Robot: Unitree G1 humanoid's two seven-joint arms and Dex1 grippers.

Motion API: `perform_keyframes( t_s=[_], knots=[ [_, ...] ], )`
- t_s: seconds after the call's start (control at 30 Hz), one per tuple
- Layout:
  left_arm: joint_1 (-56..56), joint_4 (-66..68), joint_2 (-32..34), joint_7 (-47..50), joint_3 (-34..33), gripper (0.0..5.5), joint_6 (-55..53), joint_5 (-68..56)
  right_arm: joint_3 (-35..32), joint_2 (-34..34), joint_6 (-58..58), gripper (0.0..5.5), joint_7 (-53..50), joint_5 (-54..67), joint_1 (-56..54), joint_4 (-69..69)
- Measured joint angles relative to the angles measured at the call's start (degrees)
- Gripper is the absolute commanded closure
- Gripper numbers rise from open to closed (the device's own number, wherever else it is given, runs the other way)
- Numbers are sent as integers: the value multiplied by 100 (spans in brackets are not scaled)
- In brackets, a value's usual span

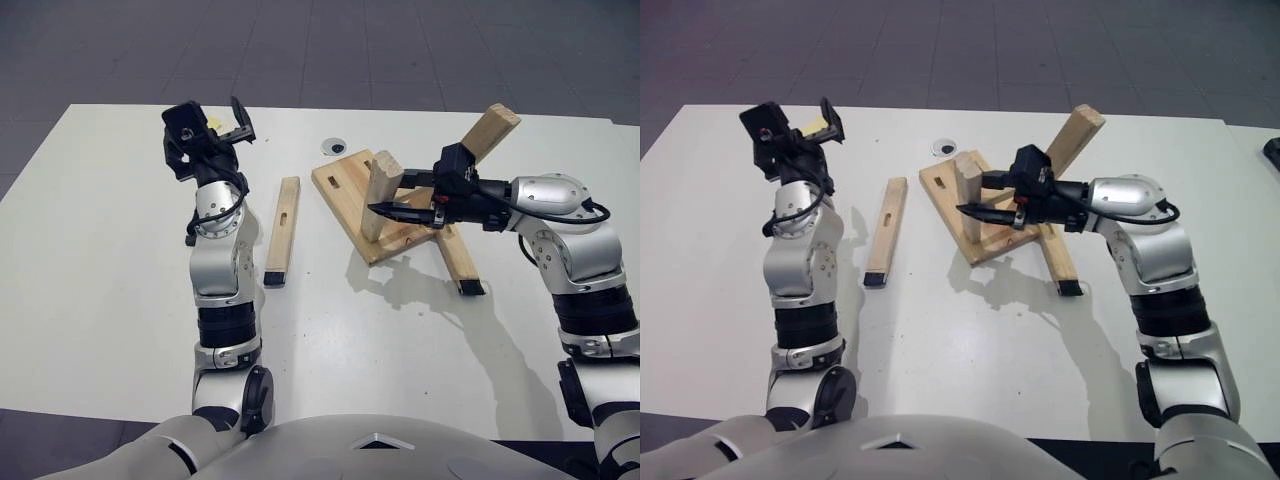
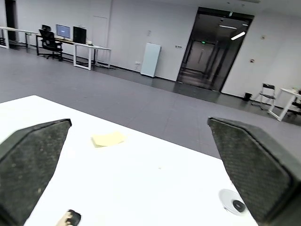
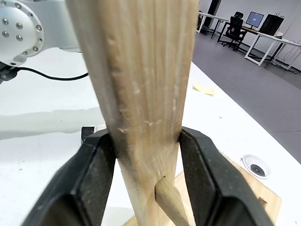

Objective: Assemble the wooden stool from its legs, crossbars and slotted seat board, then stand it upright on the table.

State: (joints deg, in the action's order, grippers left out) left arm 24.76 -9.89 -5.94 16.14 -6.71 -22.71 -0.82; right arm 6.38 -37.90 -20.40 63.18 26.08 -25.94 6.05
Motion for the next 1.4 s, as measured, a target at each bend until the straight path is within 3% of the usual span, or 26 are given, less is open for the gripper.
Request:
perform_keyframes(
  t_s=[0.23, 0.4, 0.53, 0.63, 0.73, 0.87, 0.97, 1.17, 1.4],
  knots=[
    [87, -42, -1, -167, 52, 10, -34, -88, -755, 488, -309, 176, -891, 772, 121, 863],
    [226, 1, 51, 96, -320, 10, -4, -105, -1388, 1206, -1090, 107, -2466, 2249, -379, 1758],
    [253, 8, 194, 440, -830, 10, 129, -119, -1161, 2122, -1568, 41, -3777, 3219, -470, 2272],
    [255, 12, 217, 556, -954, 10, 216, -119, -538, 2579, -1776, 11, -4200, 3279, -446, 2446],
    [257, 16, 150, 645, -944, 10, 293, -116, 356, 2879, -1981, 11, -4385, 2817, -335, 2277],
    [256, 16, 30, 720, -909, 10, 395, -114, 1412, 2775, -1881, 11, -4281, 1473, -366, 1667],
    [218, 25, 17, 749, -909, 10, 434, -110, 1786, 2816, -1500, 11, -4373, 494, -398, 1005],
    [218, 95, -34, 761, -844, 10, 486, -111, 1813, 2958, -642, 11, -4709, -850, -401, -139],
    [177, 196, 3, 764, -856, 10, 513, -107, 1113, 1929, -724, 11, -4232, -1226, 32, 660]
  ],
)
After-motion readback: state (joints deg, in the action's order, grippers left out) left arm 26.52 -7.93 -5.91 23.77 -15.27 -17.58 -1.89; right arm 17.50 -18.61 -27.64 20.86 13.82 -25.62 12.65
